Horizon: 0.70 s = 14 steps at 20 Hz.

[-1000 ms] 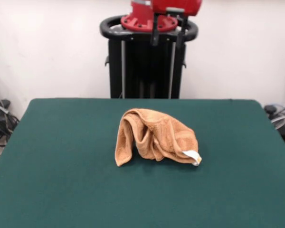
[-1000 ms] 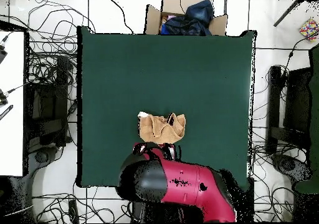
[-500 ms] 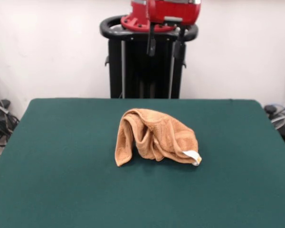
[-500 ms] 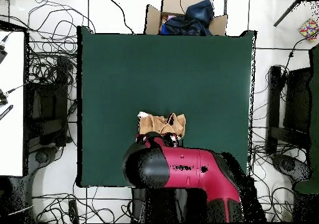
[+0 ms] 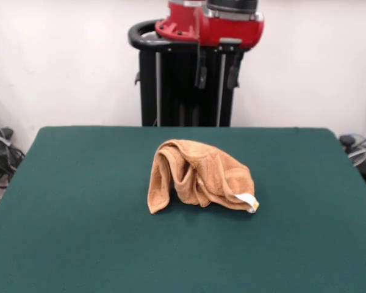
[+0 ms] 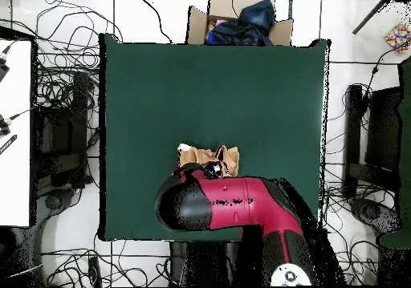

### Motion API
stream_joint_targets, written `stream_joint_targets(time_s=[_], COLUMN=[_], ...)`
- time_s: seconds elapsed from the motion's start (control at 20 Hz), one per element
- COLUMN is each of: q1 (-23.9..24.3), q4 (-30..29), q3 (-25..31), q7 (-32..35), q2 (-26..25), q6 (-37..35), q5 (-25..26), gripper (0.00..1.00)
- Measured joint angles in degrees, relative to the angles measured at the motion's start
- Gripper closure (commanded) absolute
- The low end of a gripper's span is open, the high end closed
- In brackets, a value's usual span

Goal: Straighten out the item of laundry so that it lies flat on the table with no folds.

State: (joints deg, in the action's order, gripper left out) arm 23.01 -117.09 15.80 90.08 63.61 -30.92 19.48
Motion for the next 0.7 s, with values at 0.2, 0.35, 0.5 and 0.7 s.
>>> stream_joint_targets(time_s=[0.2,0.35,0.5,0.7], q1=[0.4,0.5,0.5,0.2], q4=[0.0,0.0,0.0,0.1], q3=[1.1,1.6,1.6,1.6], q7=[0.0,0.0,0.0,0.0], q2=[-1.7,-3.2,-4.6,-7.0], q6=[2.4,4.5,6.2,7.1], q5=[2.7,4.4,5.9,7.9], gripper=[0.00,0.00,0.00,0.00])
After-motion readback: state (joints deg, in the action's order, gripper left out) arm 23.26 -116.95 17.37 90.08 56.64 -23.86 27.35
